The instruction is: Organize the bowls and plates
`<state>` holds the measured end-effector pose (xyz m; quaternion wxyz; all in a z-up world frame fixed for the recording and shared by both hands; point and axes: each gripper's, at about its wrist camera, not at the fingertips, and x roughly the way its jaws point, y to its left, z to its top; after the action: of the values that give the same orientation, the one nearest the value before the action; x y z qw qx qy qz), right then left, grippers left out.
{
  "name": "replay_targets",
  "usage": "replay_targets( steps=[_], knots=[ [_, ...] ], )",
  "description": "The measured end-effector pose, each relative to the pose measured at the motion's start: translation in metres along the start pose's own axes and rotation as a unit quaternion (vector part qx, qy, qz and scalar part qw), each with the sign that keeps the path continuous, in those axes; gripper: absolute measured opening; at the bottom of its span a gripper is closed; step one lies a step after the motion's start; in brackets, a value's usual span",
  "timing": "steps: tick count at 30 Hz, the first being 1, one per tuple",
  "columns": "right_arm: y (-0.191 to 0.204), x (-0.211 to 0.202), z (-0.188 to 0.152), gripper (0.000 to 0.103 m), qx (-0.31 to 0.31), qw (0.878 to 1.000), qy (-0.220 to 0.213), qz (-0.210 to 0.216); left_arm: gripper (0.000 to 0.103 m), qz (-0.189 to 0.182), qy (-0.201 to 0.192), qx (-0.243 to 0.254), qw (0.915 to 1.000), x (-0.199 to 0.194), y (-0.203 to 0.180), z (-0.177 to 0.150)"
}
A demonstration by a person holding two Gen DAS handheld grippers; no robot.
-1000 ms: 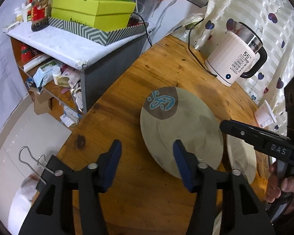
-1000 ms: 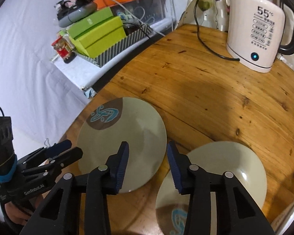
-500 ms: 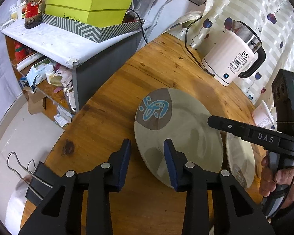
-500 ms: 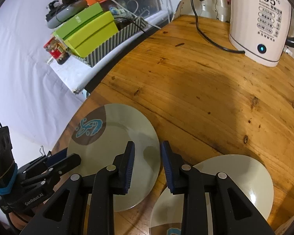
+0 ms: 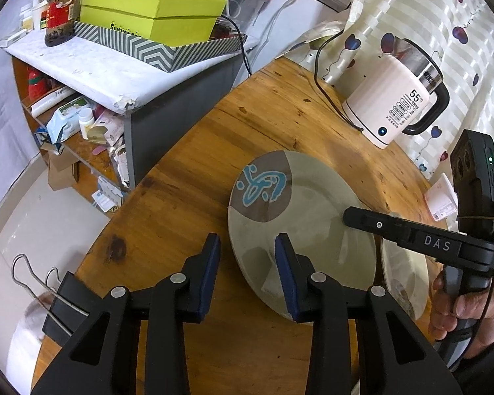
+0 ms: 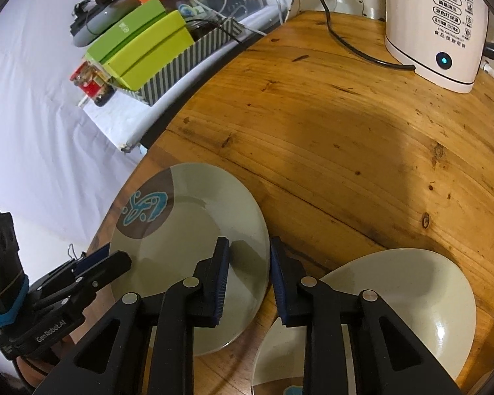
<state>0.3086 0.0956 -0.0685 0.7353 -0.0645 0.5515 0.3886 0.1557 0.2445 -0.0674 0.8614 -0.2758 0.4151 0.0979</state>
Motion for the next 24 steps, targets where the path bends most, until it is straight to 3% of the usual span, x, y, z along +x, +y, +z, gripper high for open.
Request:
replay_targets(
  steps=[4, 24],
  knots=[
    [0.0, 0.0, 0.0, 0.023, 0.002, 1.0, -0.001, 0.002, 0.035, -0.01, 0.003, 0.002, 0.9999, 0.002, -0.003, -0.001],
    [0.017, -0.026, -0.01, 0.022, -0.001, 1.0, -0.01, 0.006, 0.032, 0.006, -0.012, 0.003, 0.9999, -0.027, -0.009, -0.005]
  ],
)
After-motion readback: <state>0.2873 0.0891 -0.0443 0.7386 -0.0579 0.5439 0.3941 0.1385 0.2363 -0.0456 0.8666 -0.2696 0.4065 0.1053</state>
